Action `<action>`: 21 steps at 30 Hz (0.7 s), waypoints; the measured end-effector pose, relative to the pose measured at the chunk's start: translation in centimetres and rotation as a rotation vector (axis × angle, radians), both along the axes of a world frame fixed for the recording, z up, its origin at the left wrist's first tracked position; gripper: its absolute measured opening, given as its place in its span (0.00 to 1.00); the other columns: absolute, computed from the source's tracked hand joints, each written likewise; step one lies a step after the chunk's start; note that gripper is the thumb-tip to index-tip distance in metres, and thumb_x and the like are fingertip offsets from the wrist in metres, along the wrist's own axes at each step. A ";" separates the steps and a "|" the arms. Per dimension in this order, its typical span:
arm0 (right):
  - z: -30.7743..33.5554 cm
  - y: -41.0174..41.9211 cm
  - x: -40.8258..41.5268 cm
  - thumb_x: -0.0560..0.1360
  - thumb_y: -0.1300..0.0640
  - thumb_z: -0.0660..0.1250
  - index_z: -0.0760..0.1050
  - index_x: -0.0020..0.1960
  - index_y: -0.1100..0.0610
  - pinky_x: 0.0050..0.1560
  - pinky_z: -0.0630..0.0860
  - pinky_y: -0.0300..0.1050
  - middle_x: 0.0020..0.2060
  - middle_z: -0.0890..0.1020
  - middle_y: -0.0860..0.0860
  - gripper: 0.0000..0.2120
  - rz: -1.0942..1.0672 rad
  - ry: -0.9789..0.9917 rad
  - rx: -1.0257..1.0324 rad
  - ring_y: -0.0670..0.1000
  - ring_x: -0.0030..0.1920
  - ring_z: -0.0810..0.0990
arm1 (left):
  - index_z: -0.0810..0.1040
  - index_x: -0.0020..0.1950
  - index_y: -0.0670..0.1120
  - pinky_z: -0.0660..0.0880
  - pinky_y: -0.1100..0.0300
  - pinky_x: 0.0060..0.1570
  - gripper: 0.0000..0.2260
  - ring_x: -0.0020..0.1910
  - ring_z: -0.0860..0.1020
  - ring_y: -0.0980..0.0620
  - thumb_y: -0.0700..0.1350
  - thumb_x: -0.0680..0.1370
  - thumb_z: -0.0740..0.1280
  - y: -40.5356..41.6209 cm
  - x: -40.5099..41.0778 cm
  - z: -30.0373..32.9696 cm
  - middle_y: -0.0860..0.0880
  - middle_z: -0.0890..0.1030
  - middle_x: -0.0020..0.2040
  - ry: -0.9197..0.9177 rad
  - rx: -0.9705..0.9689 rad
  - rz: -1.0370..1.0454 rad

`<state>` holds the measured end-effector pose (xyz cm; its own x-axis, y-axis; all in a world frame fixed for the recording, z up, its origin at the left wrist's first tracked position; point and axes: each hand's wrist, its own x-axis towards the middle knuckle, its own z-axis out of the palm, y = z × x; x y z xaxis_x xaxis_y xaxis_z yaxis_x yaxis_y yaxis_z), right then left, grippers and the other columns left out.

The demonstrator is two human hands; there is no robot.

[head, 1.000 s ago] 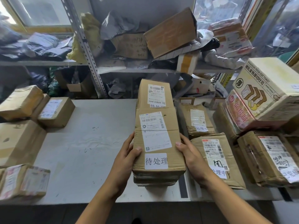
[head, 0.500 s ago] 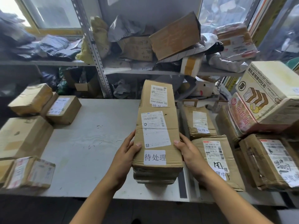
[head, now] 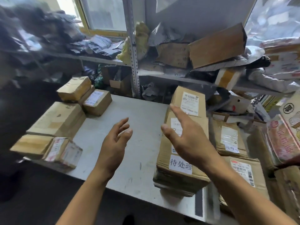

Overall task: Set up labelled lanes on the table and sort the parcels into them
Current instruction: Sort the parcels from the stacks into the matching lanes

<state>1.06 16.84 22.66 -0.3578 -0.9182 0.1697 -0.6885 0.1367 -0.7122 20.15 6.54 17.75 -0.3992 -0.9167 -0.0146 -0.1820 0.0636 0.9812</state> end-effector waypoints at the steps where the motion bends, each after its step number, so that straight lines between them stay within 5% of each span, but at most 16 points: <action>1: 0.3 -1.3 0.9 0.80 0.40 0.61 0.53 0.80 0.44 0.68 0.50 0.38 0.80 0.57 0.43 0.32 0.040 0.007 0.012 0.41 0.76 0.54 | 0.71 0.63 0.72 0.74 0.57 0.60 0.17 0.64 0.75 0.63 0.62 0.74 0.63 -0.8 1.0 -0.1 0.59 0.75 0.68 0.011 0.003 0.014; 5: 0.8 -7.5 4.3 0.80 0.39 0.60 0.54 0.80 0.44 0.66 0.56 0.40 0.78 0.64 0.46 0.32 0.144 0.073 0.066 0.49 0.77 0.63 | 0.74 0.64 0.69 0.73 0.61 0.57 0.17 0.60 0.75 0.68 0.61 0.75 0.64 -5.1 5.0 -0.9 0.62 0.77 0.64 0.042 0.025 0.083; 16: -4.0 -26.9 14.2 0.79 0.39 0.61 0.58 0.79 0.46 0.60 0.68 0.41 0.75 0.70 0.47 0.32 0.236 0.029 0.393 0.46 0.68 0.74 | 0.77 0.60 0.61 0.71 0.69 0.50 0.11 0.53 0.75 0.73 0.47 0.81 0.66 -21.7 18.1 -5.1 0.61 0.80 0.56 -0.026 0.111 0.247; 21: -10.5 -31.1 20.5 0.79 0.39 0.61 0.57 0.79 0.47 0.65 0.71 0.47 0.75 0.70 0.49 0.32 0.307 -0.039 0.590 0.50 0.68 0.75 | 0.77 0.61 0.58 0.72 0.63 0.53 0.11 0.57 0.76 0.62 0.45 0.80 0.68 -25.2 23.1 -9.2 0.60 0.79 0.57 -0.241 0.152 0.293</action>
